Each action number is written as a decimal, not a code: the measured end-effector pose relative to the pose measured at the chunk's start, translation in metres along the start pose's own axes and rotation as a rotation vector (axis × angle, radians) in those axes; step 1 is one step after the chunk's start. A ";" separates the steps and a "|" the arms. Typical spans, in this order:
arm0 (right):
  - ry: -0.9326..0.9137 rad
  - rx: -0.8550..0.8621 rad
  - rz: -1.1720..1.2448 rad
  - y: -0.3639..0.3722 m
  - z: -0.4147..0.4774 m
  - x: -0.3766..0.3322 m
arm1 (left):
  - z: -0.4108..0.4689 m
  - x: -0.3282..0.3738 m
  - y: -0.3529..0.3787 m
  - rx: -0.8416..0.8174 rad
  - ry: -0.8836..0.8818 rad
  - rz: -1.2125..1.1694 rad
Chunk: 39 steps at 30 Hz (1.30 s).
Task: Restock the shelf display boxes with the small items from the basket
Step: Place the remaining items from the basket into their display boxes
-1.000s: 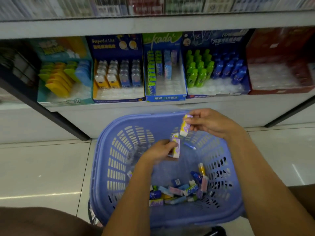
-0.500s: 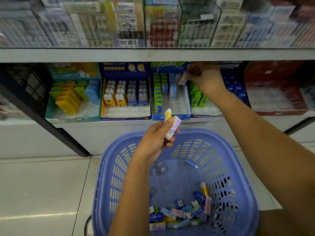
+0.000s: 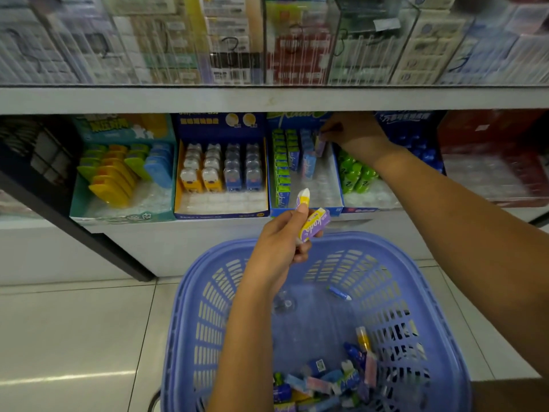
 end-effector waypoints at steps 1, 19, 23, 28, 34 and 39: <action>0.012 0.008 0.003 0.001 0.001 0.001 | 0.001 0.001 0.000 -0.002 0.003 -0.010; 0.221 -0.239 0.881 0.032 -0.155 -0.026 | -0.014 0.043 -0.007 0.302 0.507 0.445; 0.268 -0.132 1.027 0.039 -0.165 -0.022 | -0.015 0.034 0.005 0.251 0.488 0.462; 0.265 -0.305 1.045 0.054 -0.161 -0.036 | -0.021 0.039 0.004 0.310 0.534 0.374; 0.202 -0.344 1.124 0.052 -0.163 -0.038 | -0.023 0.046 -0.001 0.365 0.571 0.401; 0.286 -0.066 1.083 0.032 -0.153 -0.019 | -0.017 0.043 0.007 0.323 0.559 0.389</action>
Point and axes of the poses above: each hand's wrist, its own z-axis towards the middle knuckle, its own y-axis out of the palm, x = y × z, the point moved 10 cm from there along z, towards the middle knuckle, and after that the axes turned 2 degrees about x, right-handed, at the moved point
